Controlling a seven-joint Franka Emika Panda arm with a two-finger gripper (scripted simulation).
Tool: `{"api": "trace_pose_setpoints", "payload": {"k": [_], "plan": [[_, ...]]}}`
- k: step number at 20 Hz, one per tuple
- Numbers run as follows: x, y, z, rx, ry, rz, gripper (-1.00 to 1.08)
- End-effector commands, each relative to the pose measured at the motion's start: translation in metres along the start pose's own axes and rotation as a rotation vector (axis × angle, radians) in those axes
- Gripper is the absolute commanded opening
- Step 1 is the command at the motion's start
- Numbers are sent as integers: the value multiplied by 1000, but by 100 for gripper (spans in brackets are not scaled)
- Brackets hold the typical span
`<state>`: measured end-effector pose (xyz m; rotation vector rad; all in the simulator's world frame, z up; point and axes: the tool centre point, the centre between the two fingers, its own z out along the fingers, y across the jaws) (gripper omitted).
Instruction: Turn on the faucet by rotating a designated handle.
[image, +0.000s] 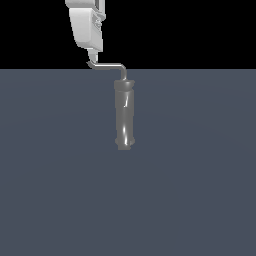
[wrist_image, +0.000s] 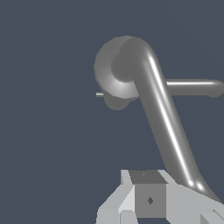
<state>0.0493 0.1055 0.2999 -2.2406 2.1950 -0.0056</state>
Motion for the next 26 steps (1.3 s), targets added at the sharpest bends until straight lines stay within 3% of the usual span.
{"api": "trace_pose_setpoints", "payload": {"k": [1, 10, 26], "plan": [[-2, 9, 0, -6, 1, -3, -100], [-3, 21, 0, -1, 3, -2, -100], [27, 58, 0, -3, 2, -2, -100]]}}
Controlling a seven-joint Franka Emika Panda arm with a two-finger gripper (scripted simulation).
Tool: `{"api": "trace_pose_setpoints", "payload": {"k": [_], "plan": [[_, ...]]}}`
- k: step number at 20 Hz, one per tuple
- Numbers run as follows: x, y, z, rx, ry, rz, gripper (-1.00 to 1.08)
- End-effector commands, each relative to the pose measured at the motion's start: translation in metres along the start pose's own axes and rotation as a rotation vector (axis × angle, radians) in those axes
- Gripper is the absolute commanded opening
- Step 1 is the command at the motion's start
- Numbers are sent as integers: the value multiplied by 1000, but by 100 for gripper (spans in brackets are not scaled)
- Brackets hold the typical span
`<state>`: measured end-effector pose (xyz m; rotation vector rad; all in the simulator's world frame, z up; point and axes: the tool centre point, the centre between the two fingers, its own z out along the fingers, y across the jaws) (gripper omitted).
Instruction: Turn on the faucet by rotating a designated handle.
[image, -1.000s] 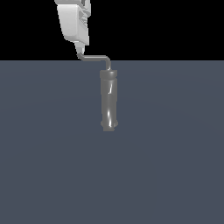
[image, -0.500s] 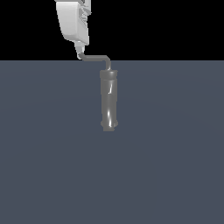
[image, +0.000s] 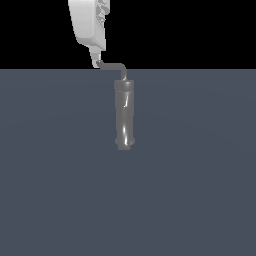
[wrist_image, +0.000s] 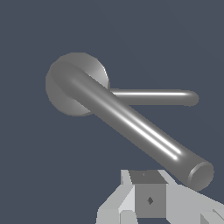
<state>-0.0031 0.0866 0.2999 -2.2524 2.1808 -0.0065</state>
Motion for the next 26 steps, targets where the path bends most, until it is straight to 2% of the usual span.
{"api": "trace_pose_setpoints", "payload": {"k": [1, 12, 14, 26], "plan": [[11, 8, 0, -6, 2, 10, -100], [31, 33, 0, -7, 2, 10, -100], [23, 31, 0, -5, 2, 0, -100], [109, 38, 0, -7, 2, 10, -100]]}}
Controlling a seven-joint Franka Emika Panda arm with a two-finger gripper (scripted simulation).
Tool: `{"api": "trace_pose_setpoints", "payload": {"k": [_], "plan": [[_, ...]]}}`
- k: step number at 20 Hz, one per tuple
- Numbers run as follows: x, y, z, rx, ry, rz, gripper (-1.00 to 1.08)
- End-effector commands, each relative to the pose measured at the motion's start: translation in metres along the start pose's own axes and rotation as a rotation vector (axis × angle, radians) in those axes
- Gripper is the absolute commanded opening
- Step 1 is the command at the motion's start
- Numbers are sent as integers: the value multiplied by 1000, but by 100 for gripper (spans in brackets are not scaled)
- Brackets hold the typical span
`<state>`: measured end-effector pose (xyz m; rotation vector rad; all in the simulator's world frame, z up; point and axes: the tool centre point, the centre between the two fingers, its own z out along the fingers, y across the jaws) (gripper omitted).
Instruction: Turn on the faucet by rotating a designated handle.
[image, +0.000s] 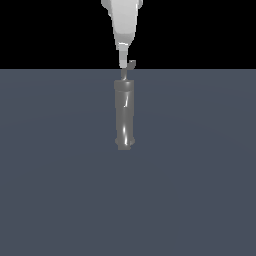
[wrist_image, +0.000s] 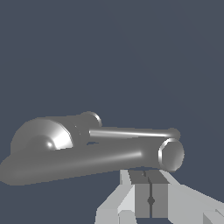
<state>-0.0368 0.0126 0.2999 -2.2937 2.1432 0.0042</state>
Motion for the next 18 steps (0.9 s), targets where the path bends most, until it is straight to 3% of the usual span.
{"api": "trace_pose_setpoints", "payload": {"k": [1, 2, 18], "plan": [[36, 3, 0, 0, 4, 45, -100], [4, 1, 0, 0, 0, 1, -100], [50, -25, 0, 0, 2, 23, -100]]}}
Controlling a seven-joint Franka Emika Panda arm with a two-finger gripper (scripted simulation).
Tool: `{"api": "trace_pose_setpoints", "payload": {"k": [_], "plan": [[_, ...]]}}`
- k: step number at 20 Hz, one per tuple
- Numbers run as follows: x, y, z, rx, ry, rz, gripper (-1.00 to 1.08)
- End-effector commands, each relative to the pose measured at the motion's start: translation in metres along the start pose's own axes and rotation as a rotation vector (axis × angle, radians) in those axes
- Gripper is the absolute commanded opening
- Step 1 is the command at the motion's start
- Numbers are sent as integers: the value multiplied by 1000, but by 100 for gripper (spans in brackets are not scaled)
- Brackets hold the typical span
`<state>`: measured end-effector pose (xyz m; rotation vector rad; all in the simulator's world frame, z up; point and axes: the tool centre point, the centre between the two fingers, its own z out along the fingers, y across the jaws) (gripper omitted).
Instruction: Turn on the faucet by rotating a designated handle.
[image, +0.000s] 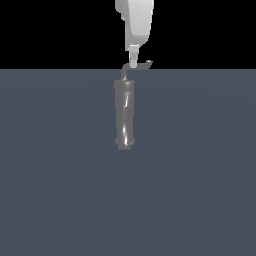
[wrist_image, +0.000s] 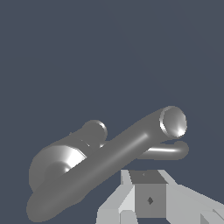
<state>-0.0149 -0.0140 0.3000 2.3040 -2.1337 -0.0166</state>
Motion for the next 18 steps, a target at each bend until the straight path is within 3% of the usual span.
{"api": "trace_pose_setpoints", "payload": {"k": [1, 18], "plan": [[25, -6, 0, 8, 5, 33, -100], [67, -27, -1, 8, 7, 53, -100]]}}
